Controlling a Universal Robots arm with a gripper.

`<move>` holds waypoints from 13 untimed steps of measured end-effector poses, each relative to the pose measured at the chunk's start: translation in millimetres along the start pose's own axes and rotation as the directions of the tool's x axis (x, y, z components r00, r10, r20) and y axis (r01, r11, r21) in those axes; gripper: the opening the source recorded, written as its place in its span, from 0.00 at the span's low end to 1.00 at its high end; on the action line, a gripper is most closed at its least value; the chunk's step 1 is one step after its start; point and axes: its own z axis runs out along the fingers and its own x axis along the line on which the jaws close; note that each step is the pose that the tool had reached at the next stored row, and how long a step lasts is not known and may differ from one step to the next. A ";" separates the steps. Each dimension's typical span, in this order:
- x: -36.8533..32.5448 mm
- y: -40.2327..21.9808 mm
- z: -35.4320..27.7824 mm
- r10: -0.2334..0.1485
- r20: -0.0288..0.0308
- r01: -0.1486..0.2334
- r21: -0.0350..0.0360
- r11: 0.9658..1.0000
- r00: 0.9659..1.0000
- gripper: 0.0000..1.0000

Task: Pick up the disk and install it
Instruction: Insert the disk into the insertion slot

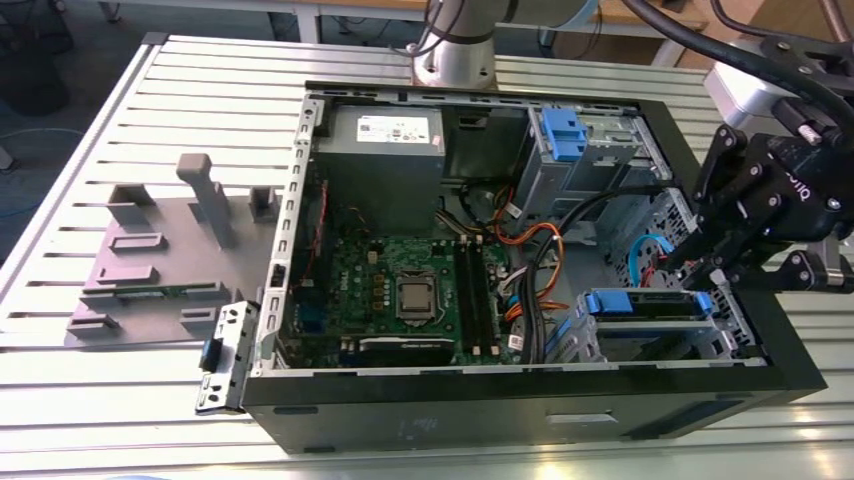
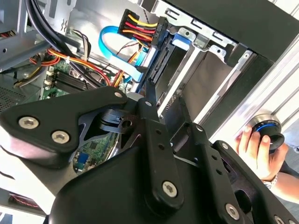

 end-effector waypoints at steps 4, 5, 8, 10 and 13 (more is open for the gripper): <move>-0.1 -1.5 0.1 0.000 0.000 0.000 0.000 1.000 1.000 0.36; -0.1 -1.8 0.2 0.000 0.000 0.000 0.000 1.000 1.000 0.36; -0.2 -3.0 0.2 0.000 0.000 0.000 0.000 1.000 1.000 0.36; -0.3 -3.8 0.3 0.000 0.000 0.000 0.000 1.000 1.000 0.36; -0.4 -5.1 0.3 0.000 0.000 0.000 0.000 1.000 1.000 0.36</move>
